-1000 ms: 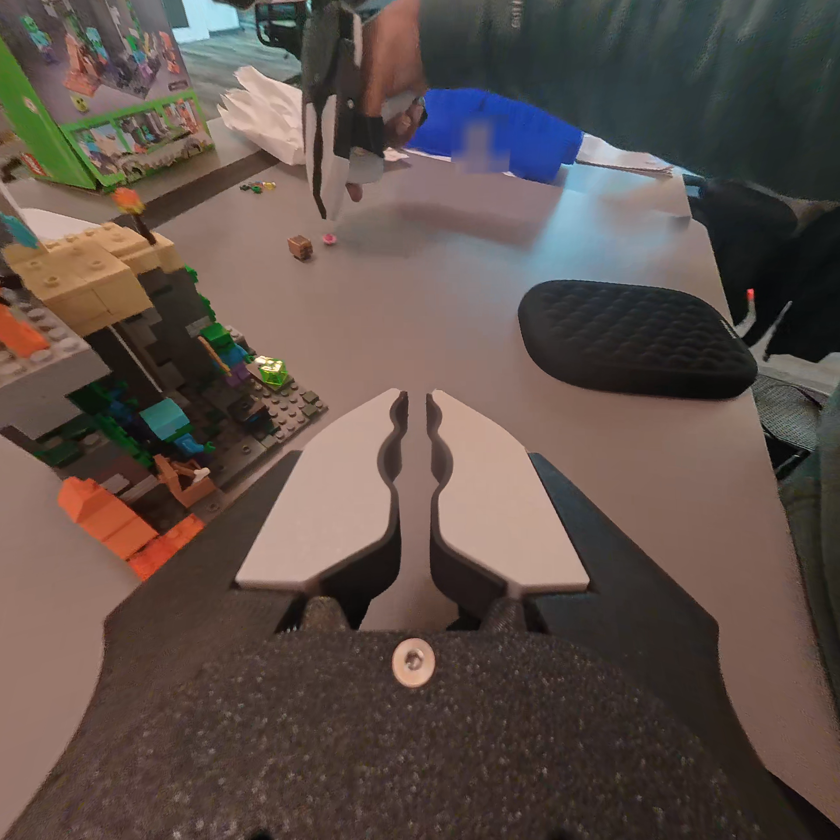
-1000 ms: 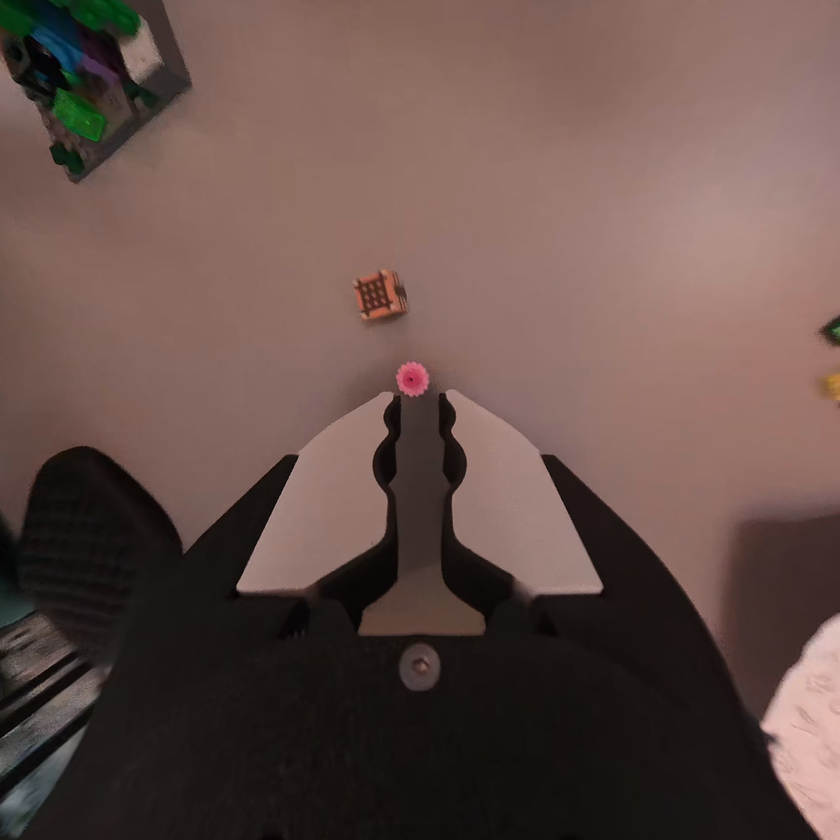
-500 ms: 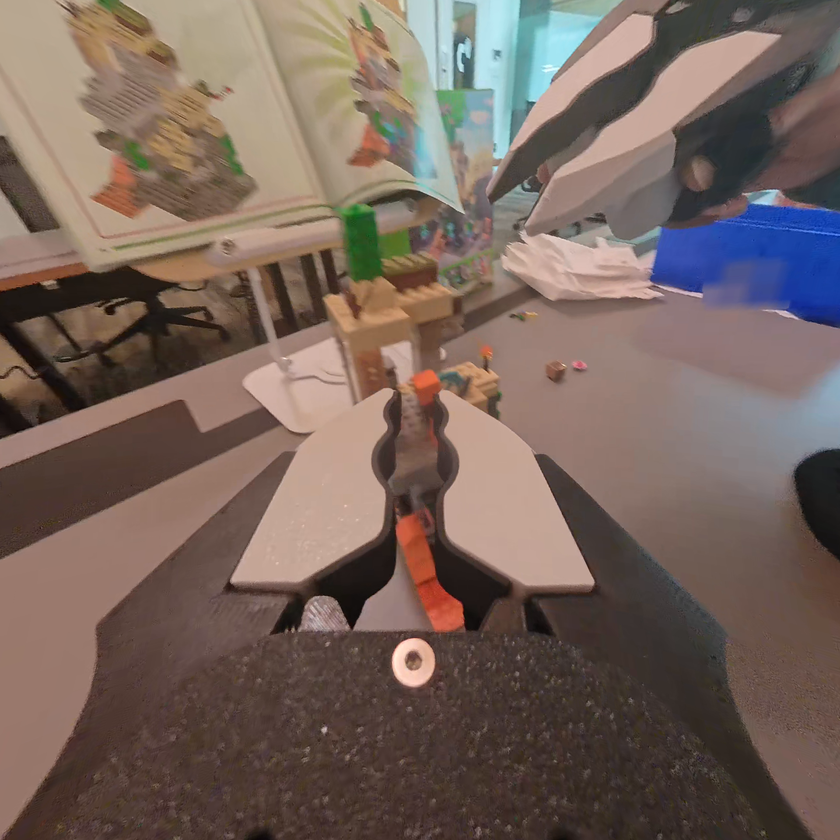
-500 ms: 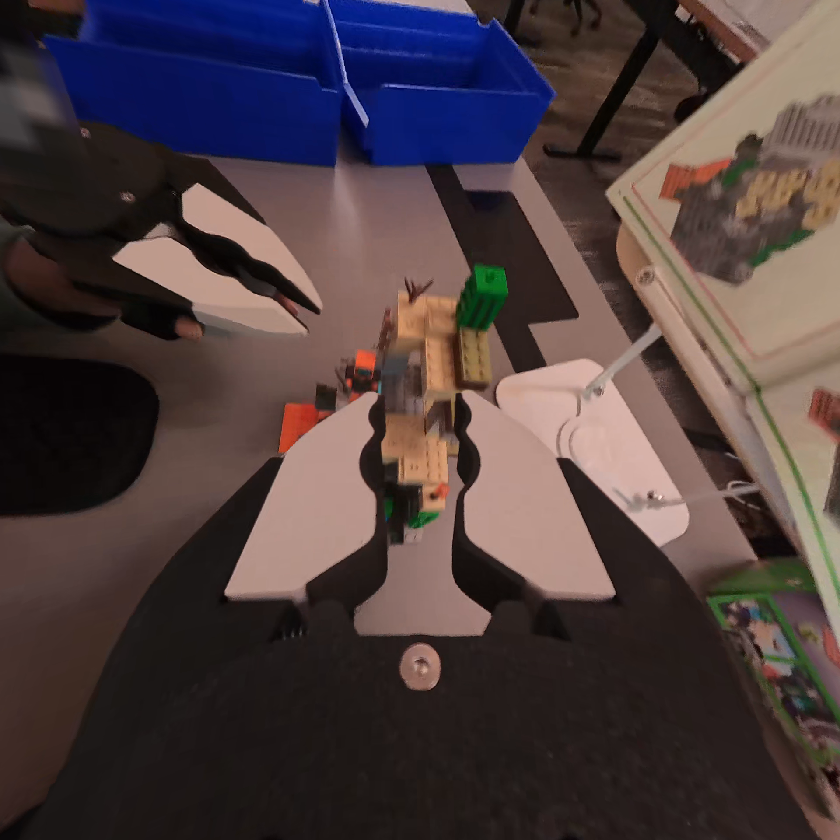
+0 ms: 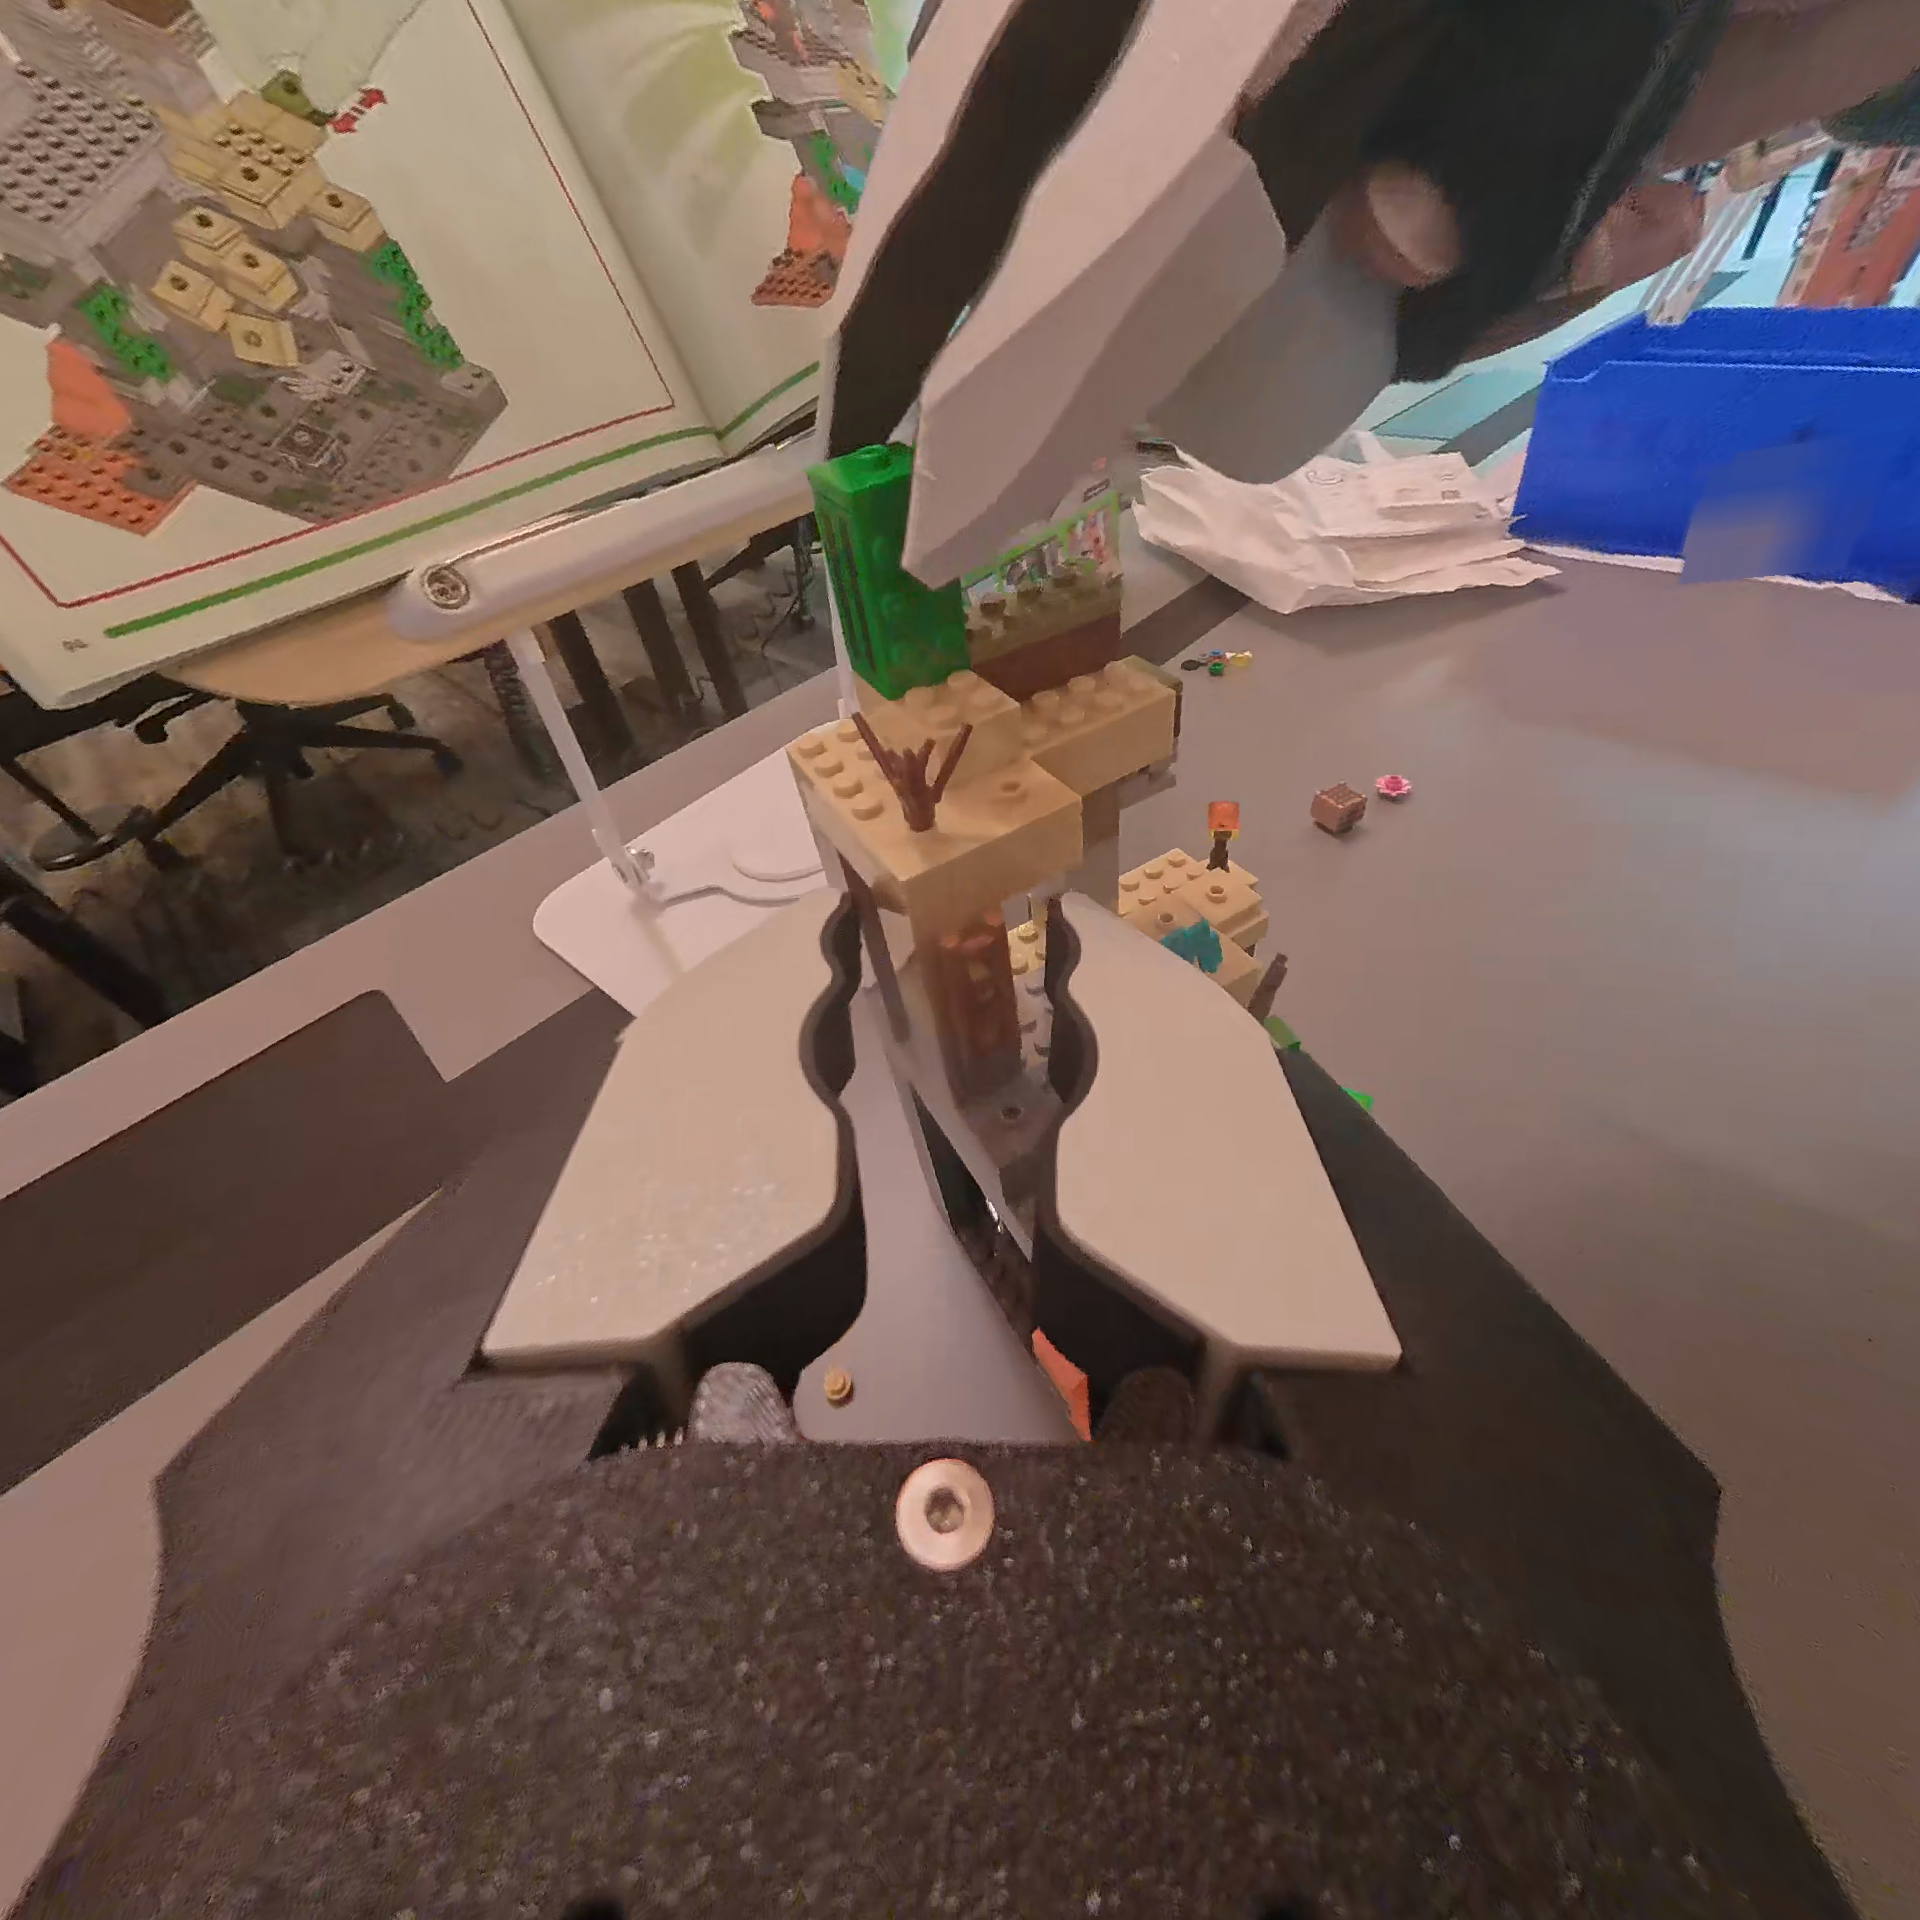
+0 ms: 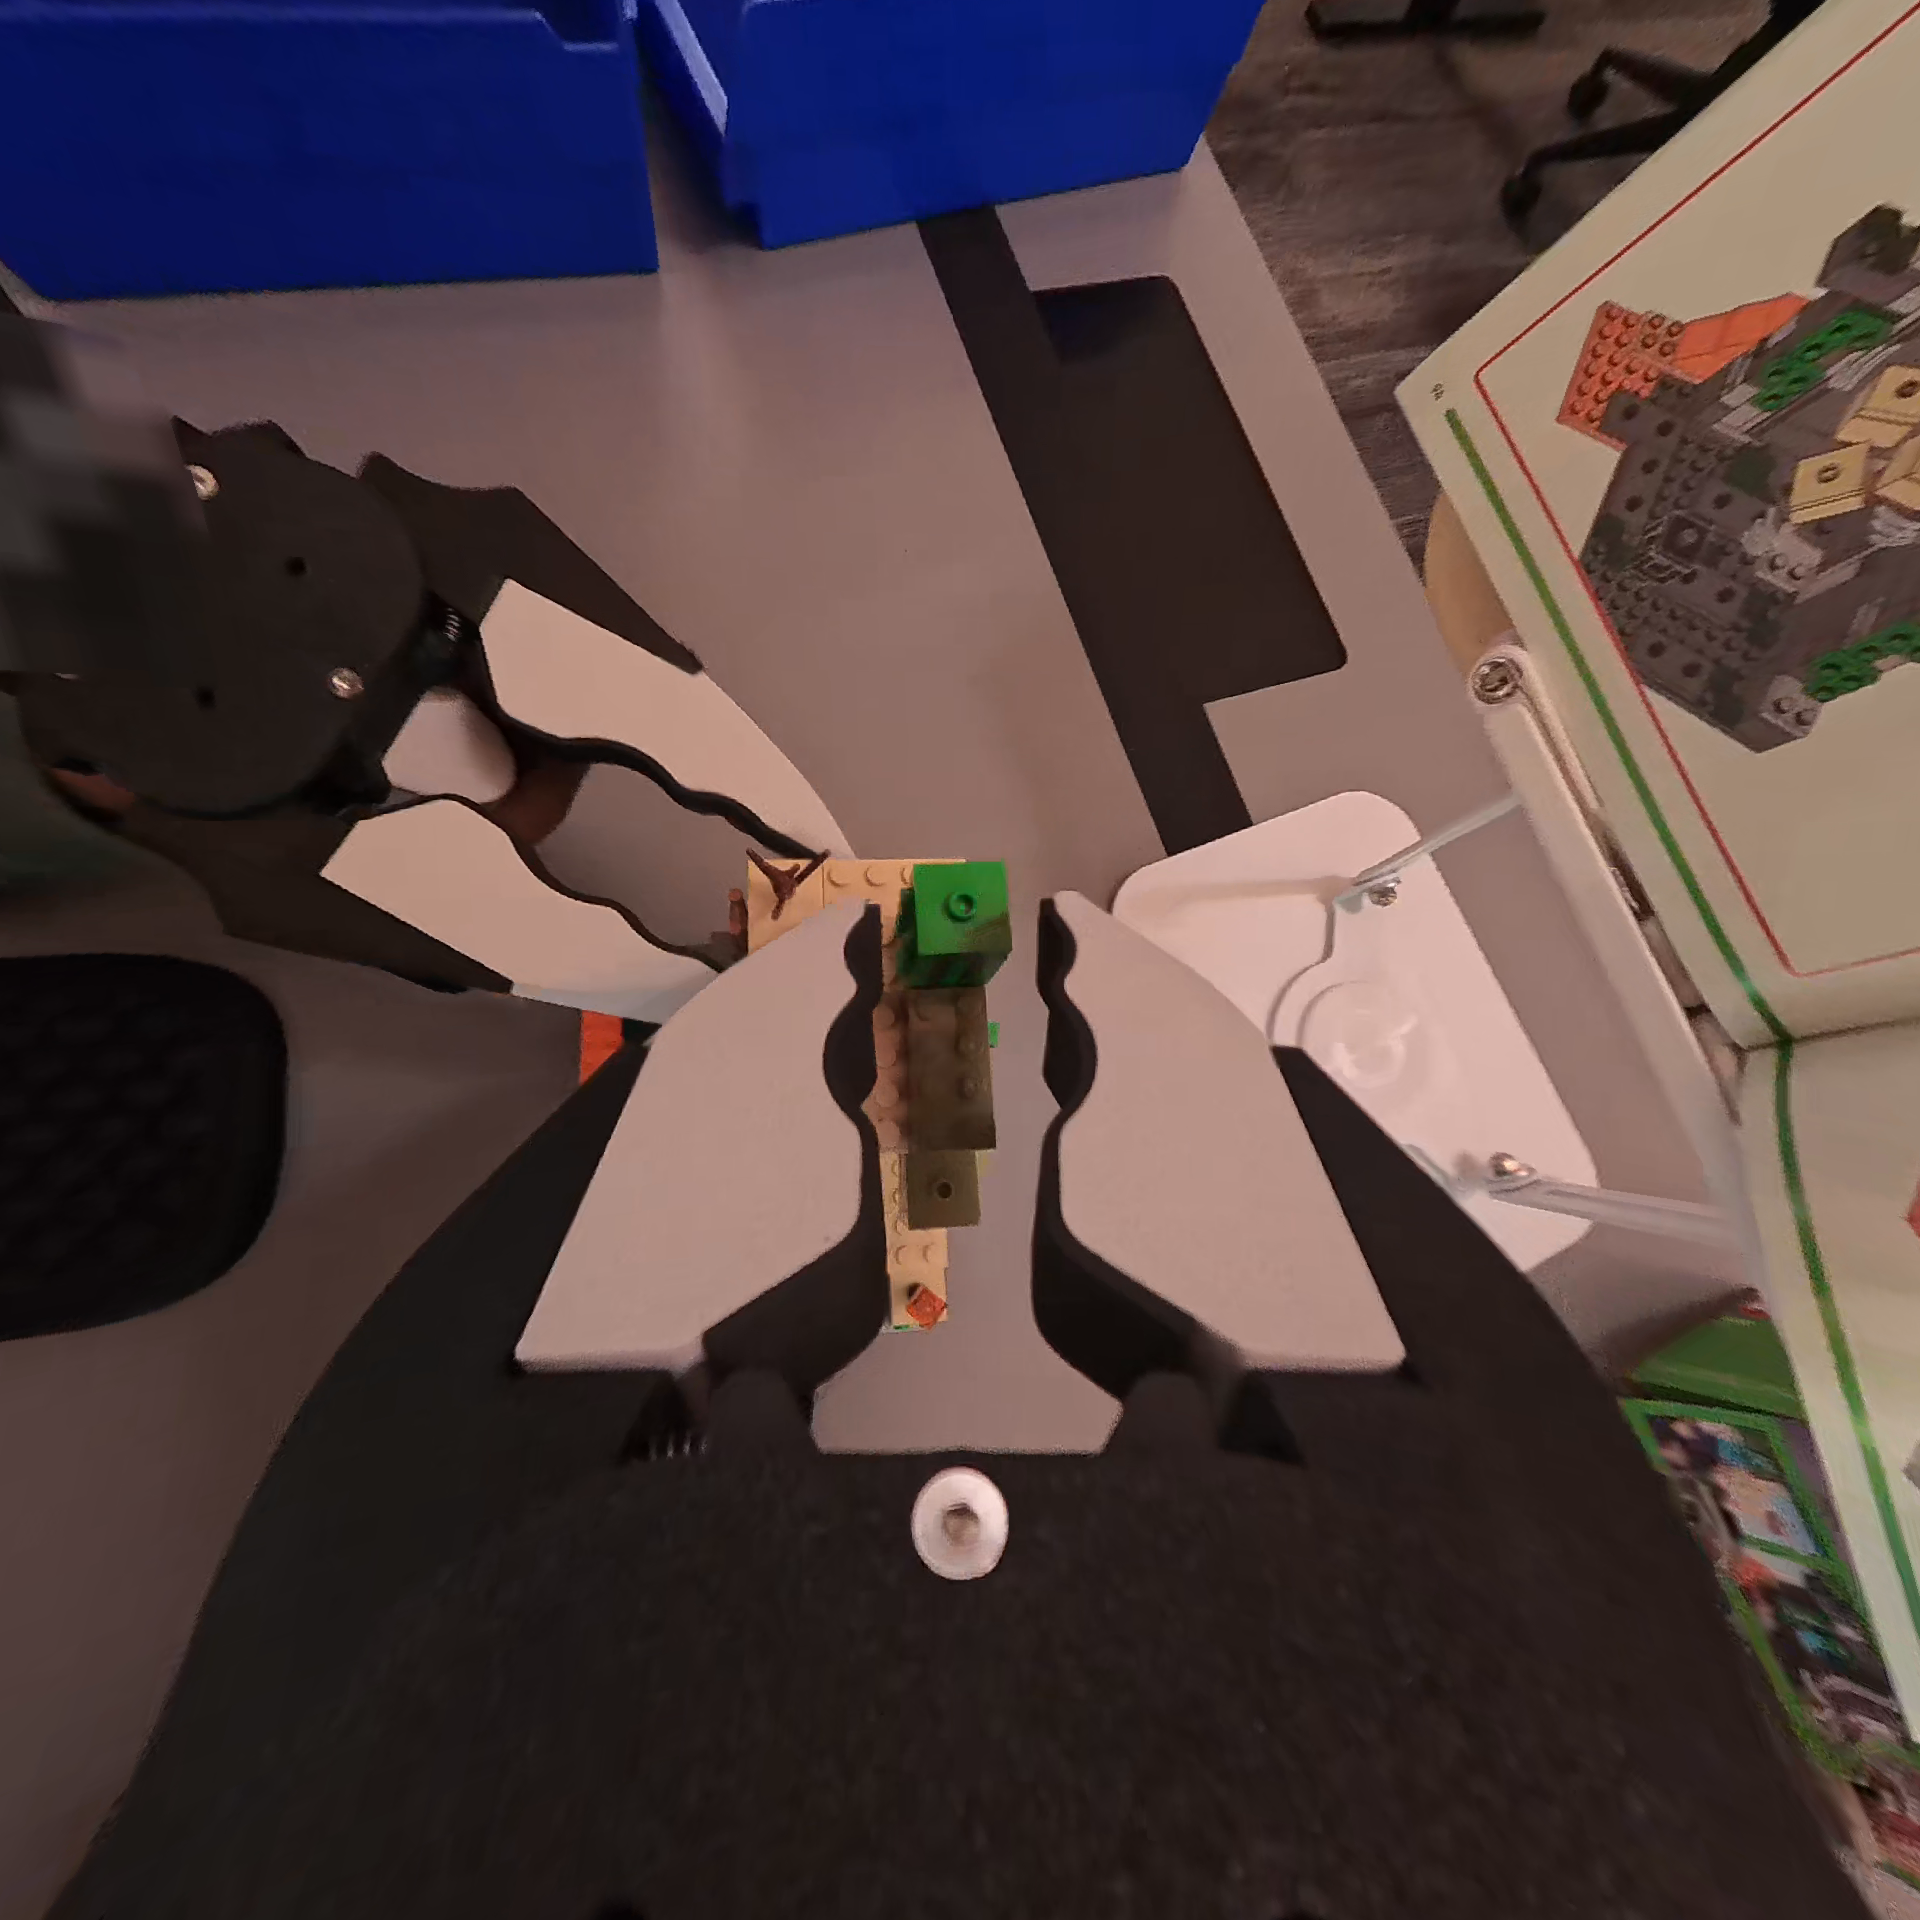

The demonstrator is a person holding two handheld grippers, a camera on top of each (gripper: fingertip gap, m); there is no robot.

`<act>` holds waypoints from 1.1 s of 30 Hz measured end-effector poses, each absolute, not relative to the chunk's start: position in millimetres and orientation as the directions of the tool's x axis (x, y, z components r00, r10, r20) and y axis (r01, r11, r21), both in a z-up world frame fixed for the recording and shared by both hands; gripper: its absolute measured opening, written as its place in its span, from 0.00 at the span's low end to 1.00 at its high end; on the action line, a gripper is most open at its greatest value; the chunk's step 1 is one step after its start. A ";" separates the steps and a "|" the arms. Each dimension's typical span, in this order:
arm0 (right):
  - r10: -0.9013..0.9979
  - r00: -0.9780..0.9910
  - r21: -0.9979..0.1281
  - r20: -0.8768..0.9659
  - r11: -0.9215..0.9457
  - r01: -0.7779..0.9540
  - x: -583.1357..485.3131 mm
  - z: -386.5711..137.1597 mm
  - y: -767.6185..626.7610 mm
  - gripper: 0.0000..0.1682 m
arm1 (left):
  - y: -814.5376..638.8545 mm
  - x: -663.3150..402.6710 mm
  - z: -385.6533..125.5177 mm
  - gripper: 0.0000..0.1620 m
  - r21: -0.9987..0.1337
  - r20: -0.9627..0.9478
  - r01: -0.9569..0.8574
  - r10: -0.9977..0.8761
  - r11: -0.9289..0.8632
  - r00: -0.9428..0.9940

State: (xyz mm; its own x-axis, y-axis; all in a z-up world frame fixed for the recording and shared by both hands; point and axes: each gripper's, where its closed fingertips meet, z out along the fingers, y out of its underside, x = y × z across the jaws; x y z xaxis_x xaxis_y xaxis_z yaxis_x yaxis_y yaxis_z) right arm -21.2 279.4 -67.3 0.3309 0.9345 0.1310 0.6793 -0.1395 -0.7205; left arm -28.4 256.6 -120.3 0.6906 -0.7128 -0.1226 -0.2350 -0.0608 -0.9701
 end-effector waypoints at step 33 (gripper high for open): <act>0.940 0.301 -0.849 -0.164 -0.289 0.442 -1.5 -38.5 267.0 0.10 | 255.3 -27.6 -122.0 0.15 -0.964 -0.129 -0.258 -0.737 -0.063 0.663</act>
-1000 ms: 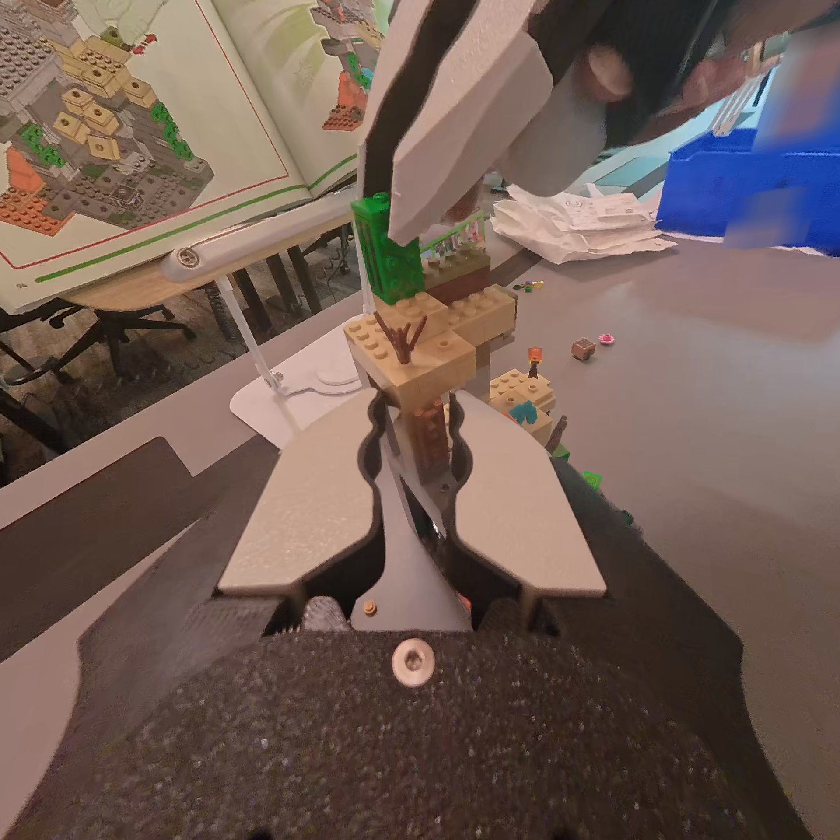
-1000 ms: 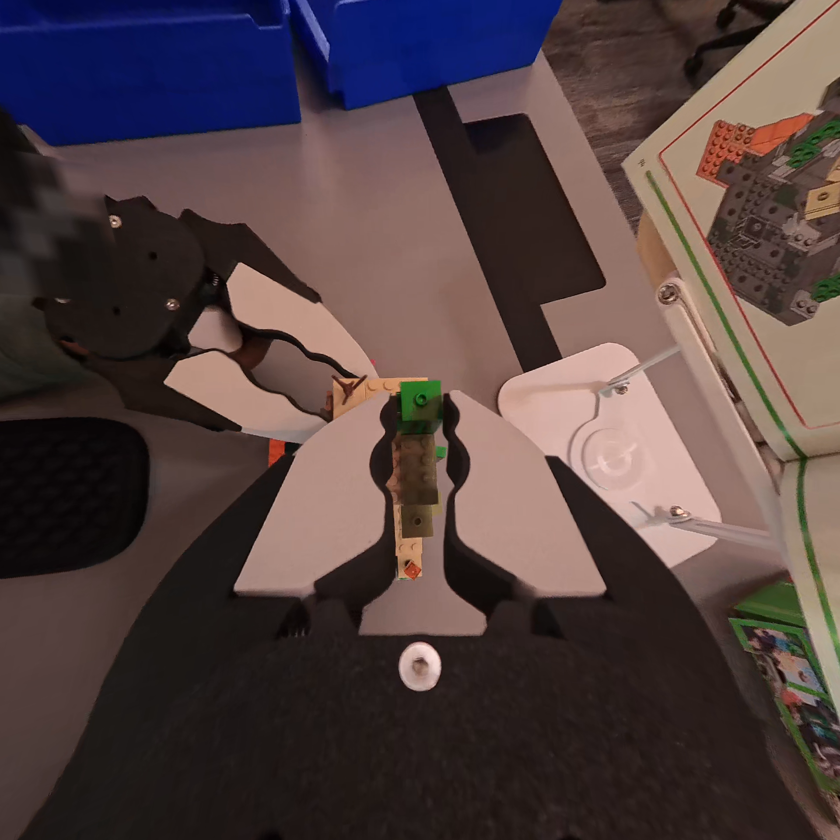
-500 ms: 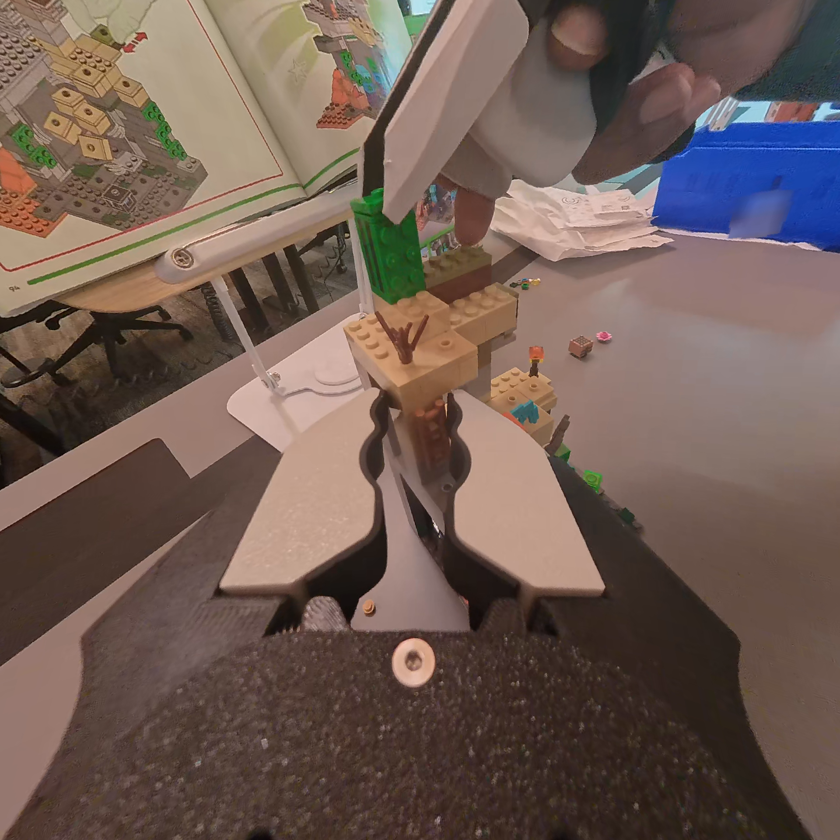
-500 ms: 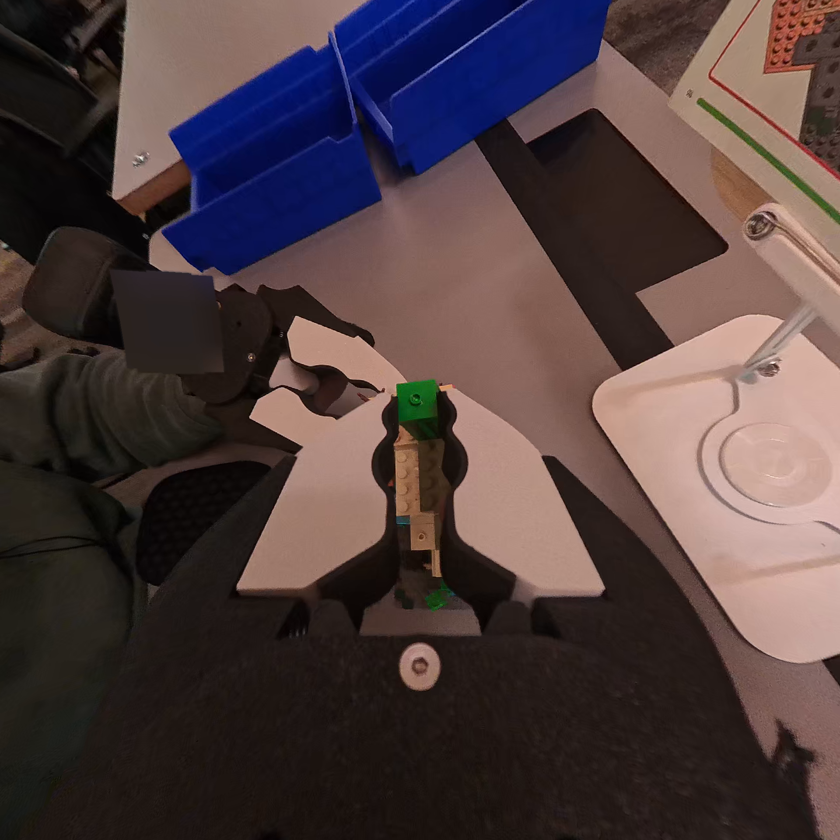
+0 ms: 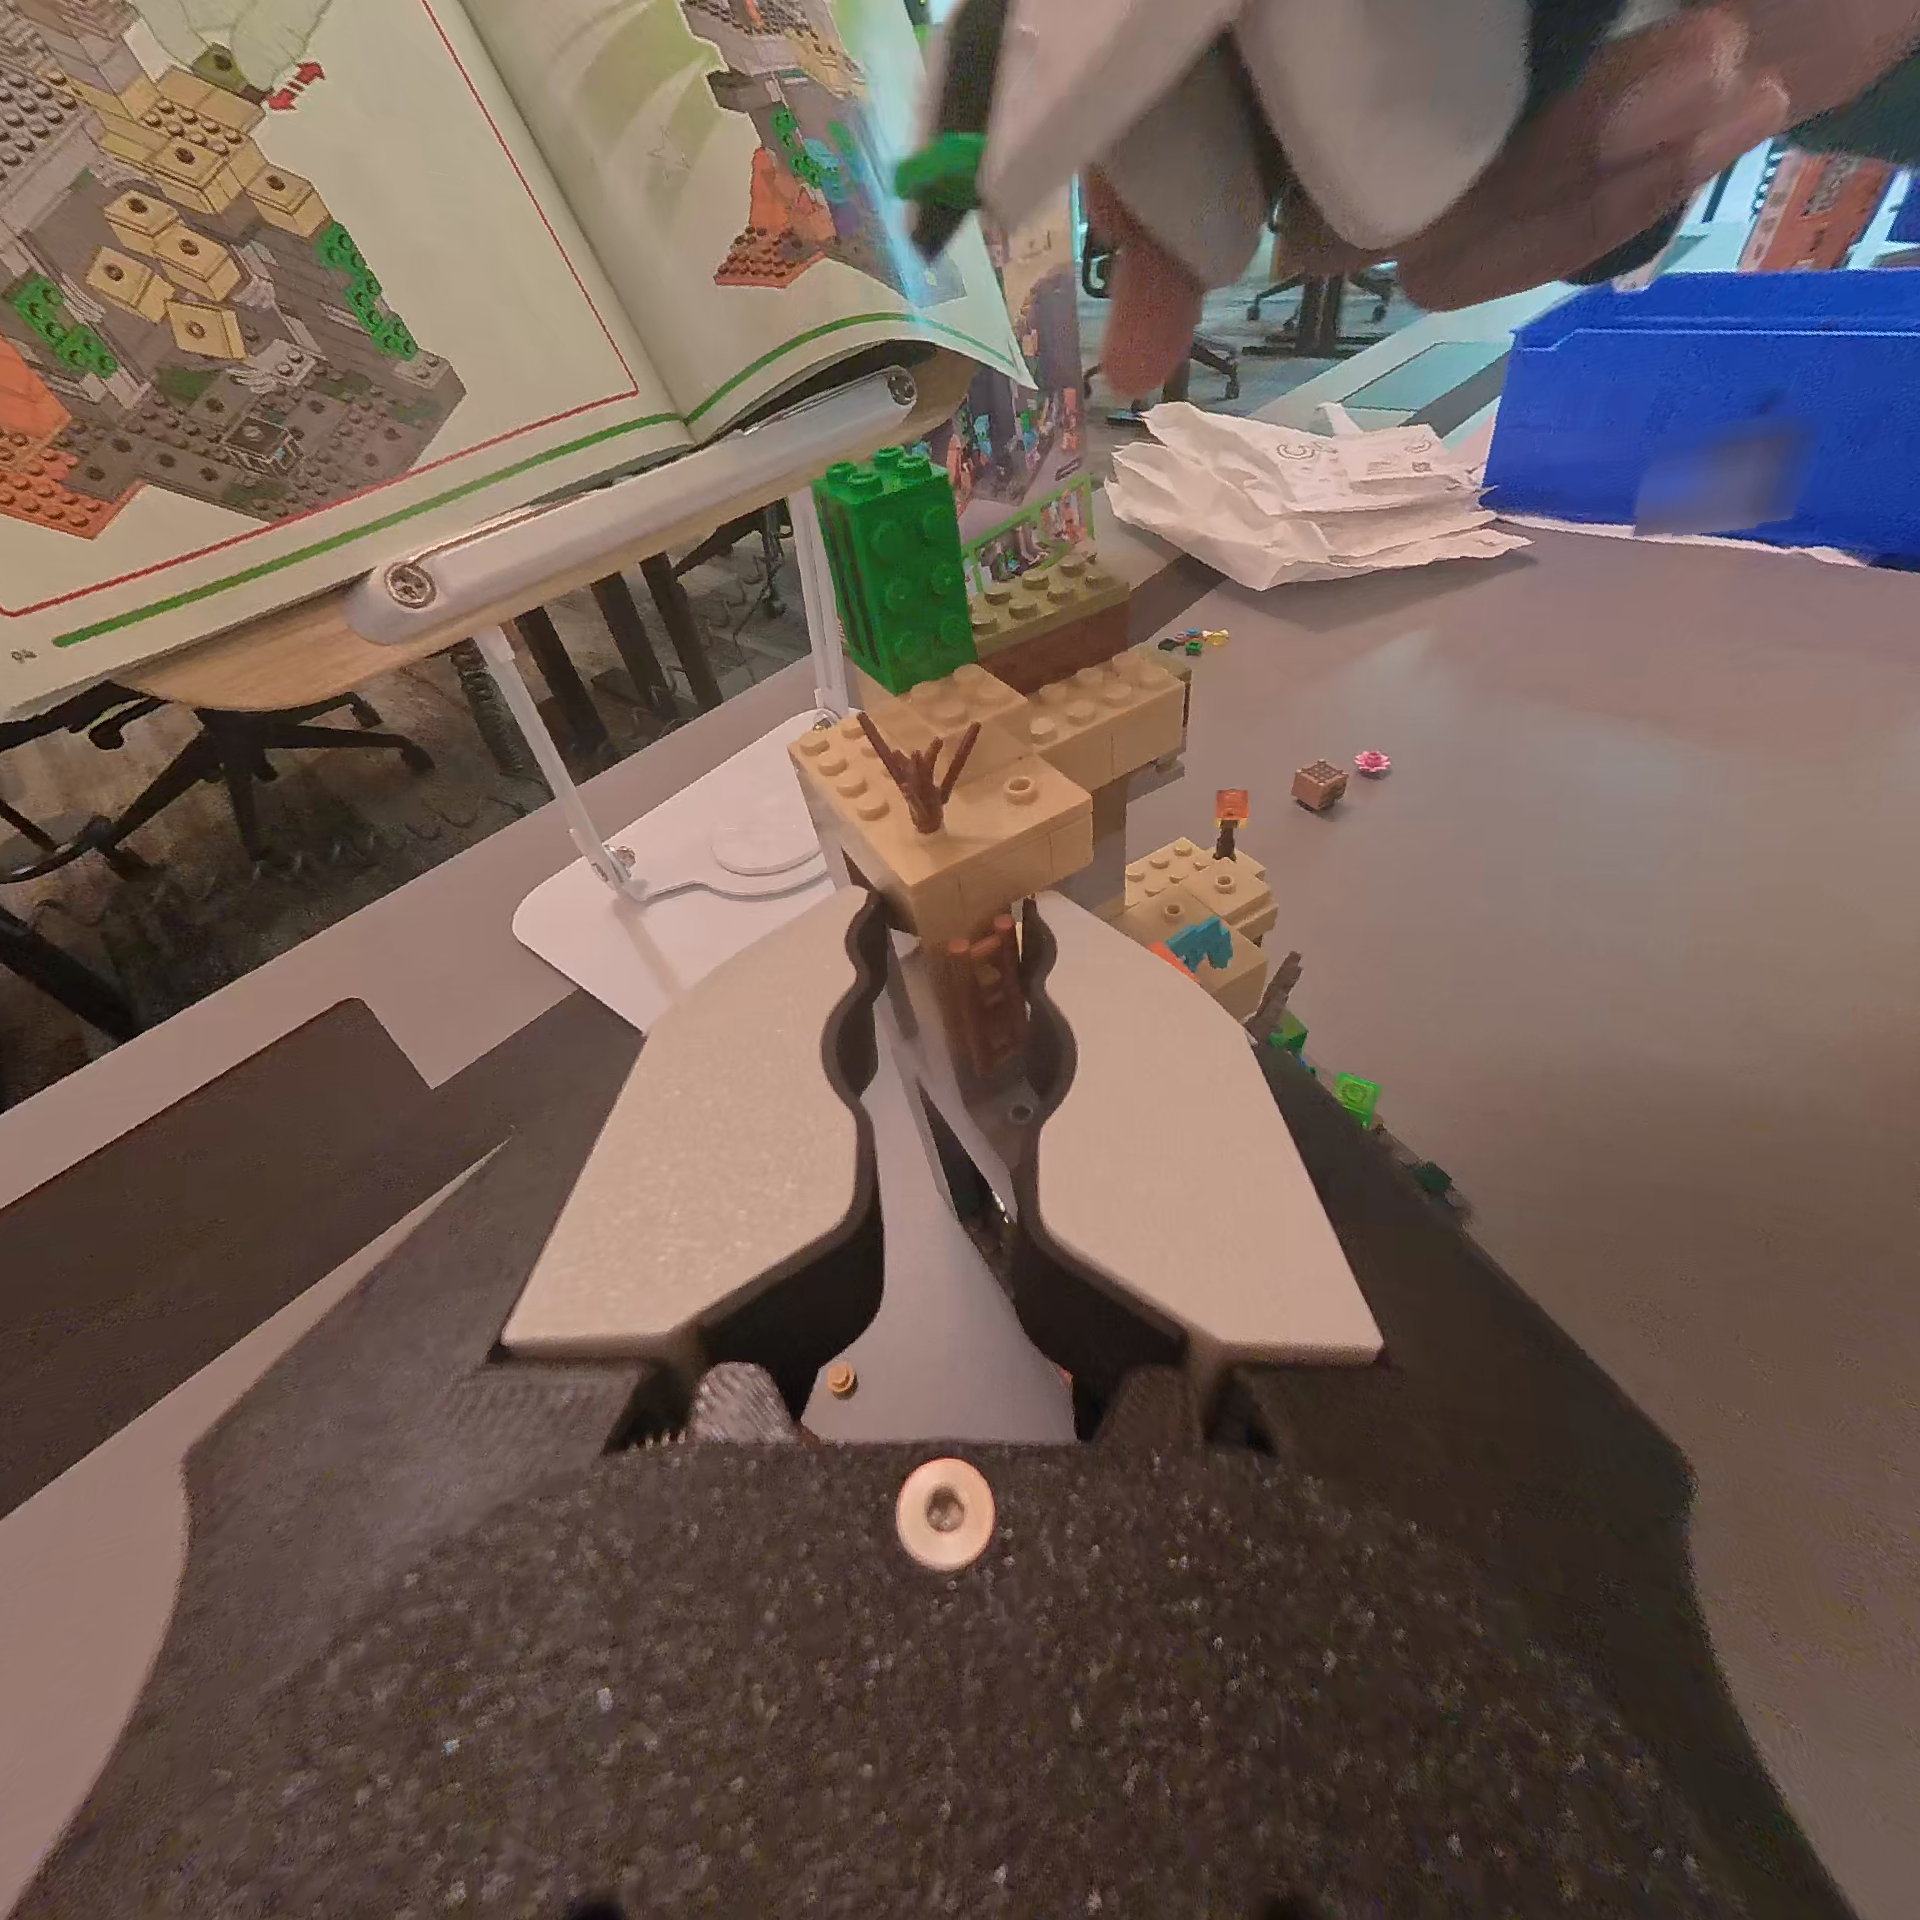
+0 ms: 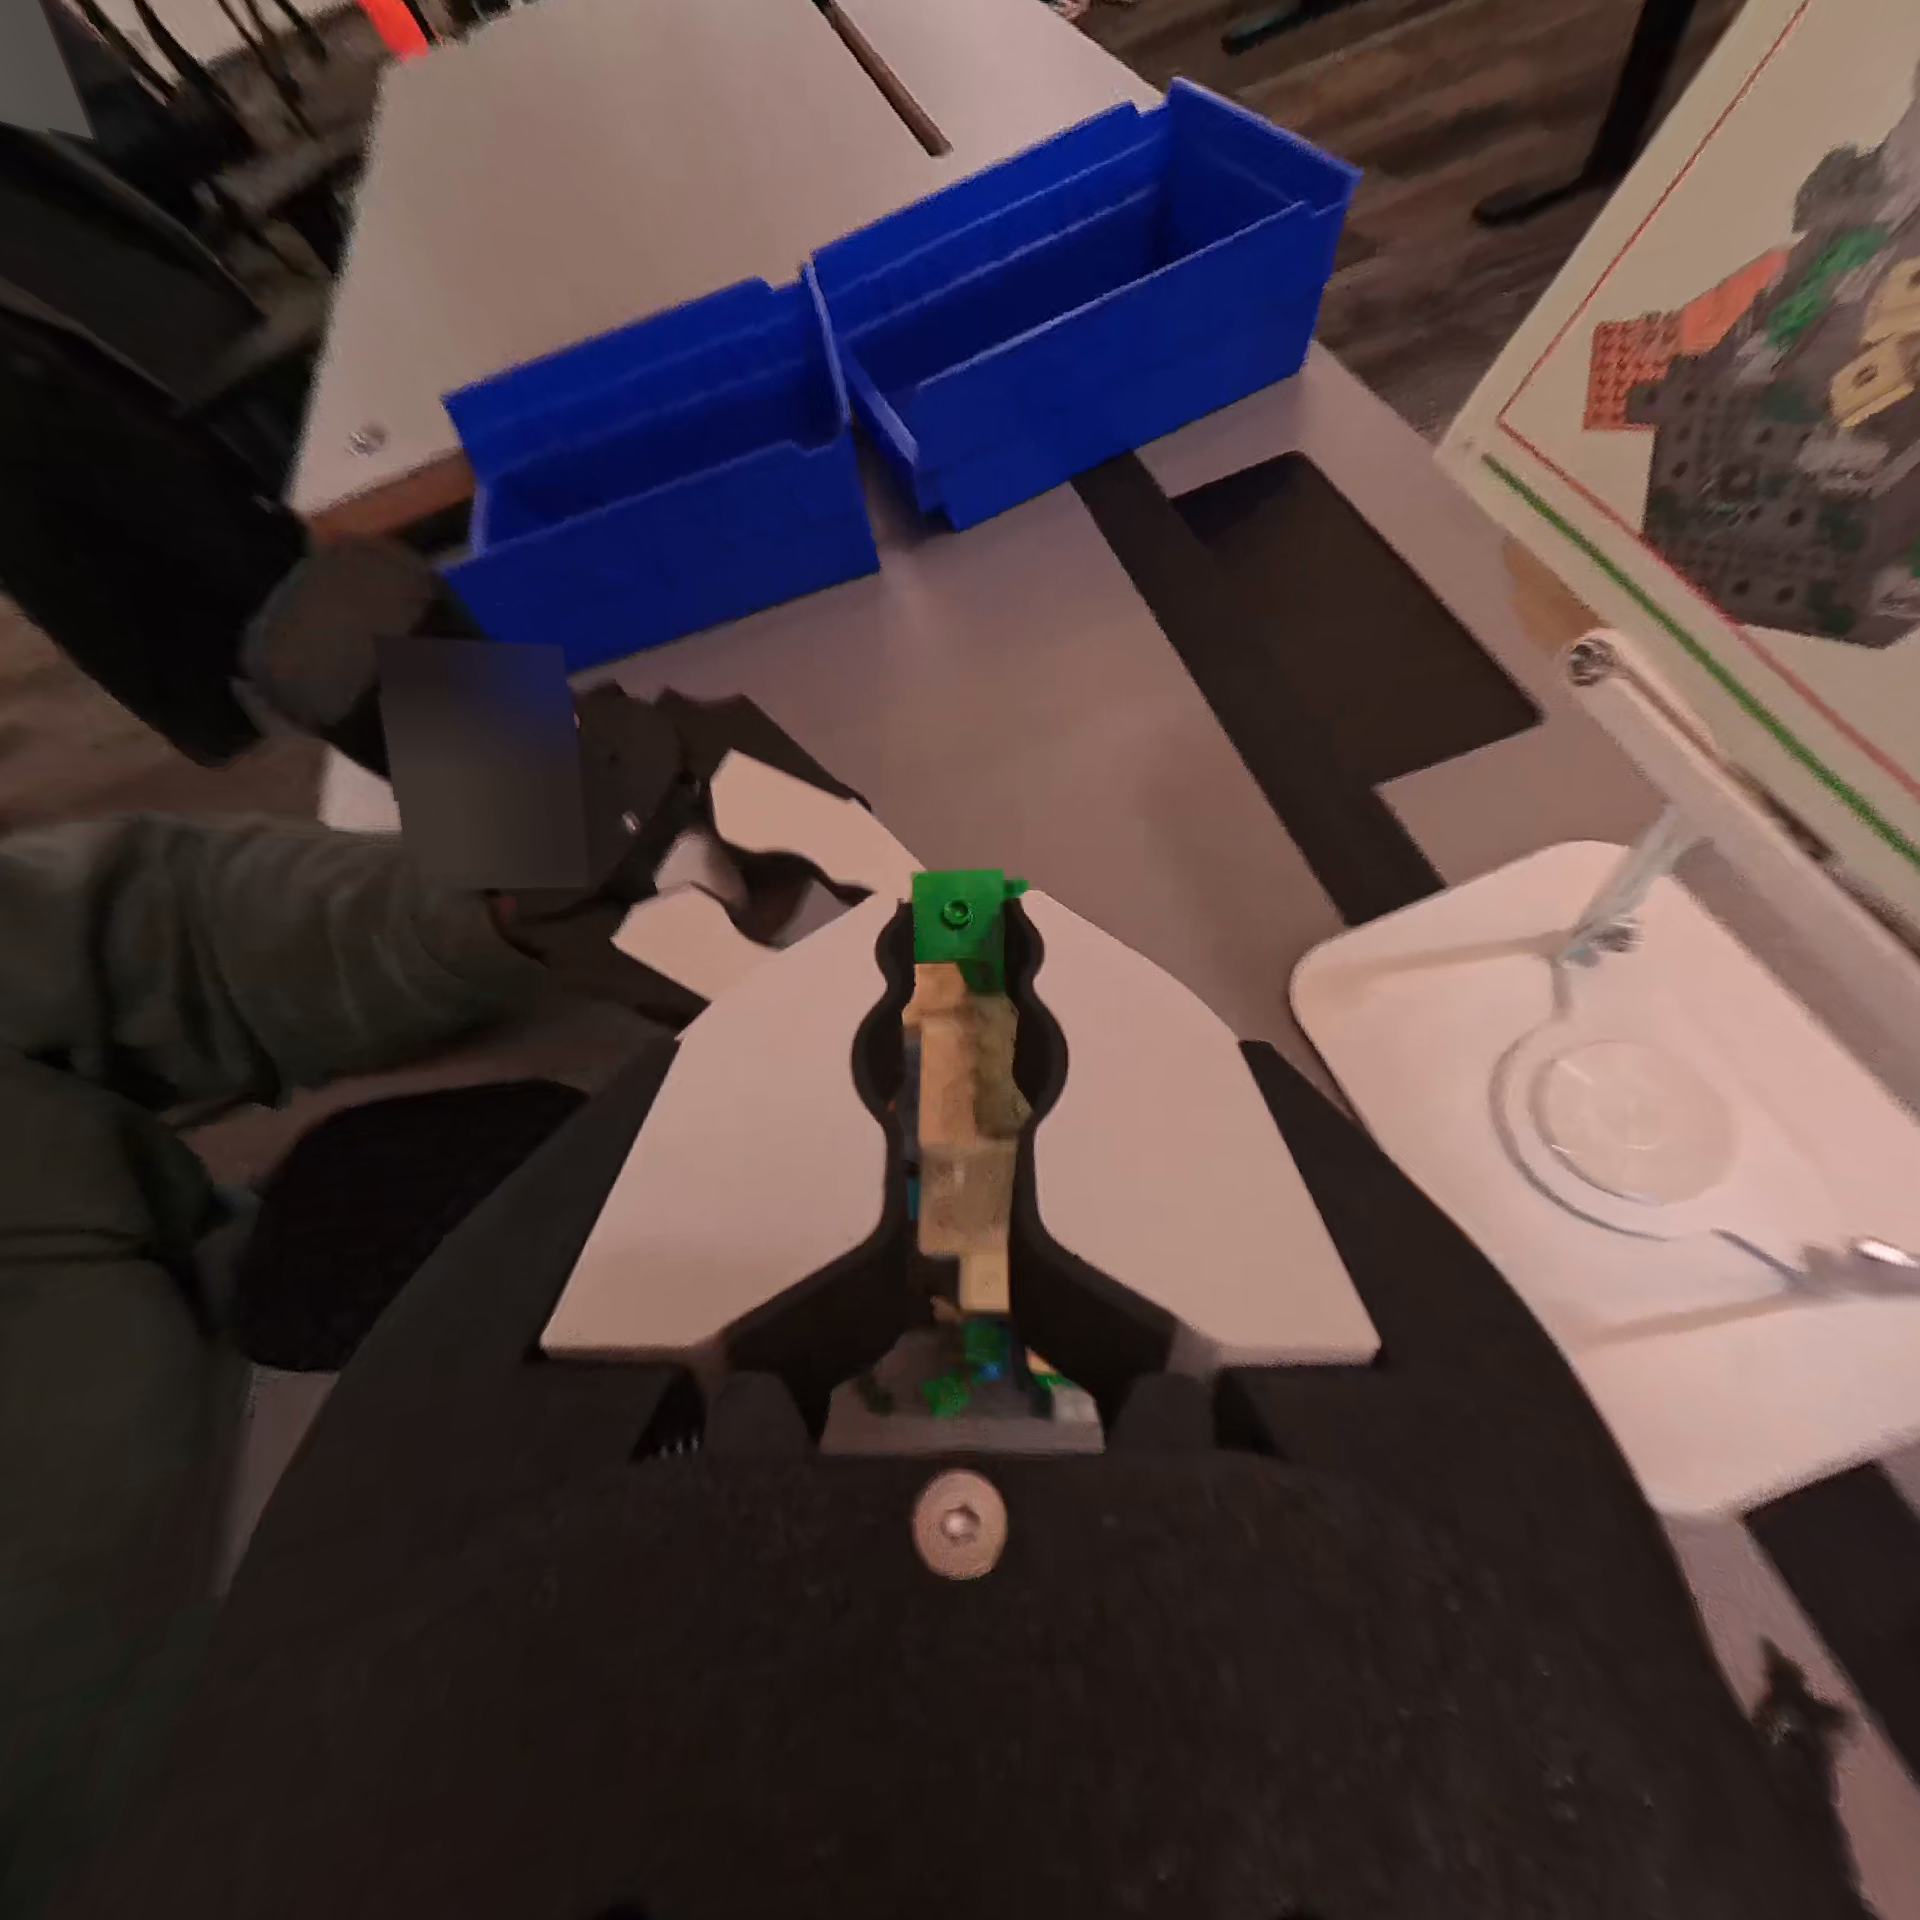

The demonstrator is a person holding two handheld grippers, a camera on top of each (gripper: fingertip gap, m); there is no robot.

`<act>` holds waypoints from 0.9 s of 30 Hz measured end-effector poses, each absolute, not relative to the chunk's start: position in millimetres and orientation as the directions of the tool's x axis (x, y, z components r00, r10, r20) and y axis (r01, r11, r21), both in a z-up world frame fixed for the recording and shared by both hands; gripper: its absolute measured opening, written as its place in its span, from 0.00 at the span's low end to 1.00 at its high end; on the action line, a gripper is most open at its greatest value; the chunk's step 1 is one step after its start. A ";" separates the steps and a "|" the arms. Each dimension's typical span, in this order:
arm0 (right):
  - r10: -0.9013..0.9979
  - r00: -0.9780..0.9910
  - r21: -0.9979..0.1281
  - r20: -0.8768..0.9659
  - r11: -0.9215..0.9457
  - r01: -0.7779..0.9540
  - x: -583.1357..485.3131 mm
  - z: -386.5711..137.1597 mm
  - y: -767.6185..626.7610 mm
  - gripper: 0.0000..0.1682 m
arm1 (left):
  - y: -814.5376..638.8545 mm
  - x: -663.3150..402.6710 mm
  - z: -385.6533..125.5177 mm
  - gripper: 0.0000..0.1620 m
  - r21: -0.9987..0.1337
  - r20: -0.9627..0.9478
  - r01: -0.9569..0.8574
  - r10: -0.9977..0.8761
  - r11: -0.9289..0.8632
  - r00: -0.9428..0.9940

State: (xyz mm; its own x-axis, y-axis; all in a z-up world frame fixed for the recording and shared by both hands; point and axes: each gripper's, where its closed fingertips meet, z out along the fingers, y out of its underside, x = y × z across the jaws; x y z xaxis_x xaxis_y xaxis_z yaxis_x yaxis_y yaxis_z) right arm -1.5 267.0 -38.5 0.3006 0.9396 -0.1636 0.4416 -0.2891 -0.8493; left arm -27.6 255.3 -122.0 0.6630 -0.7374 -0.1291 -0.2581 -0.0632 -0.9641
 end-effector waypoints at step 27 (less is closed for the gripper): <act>0.847 0.518 -0.612 0.120 -0.348 0.710 185.1 -230.1 215.1 0.20 | 250.9 -31.5 -122.9 0.15 -0.955 -0.137 -0.288 -0.746 -0.077 0.652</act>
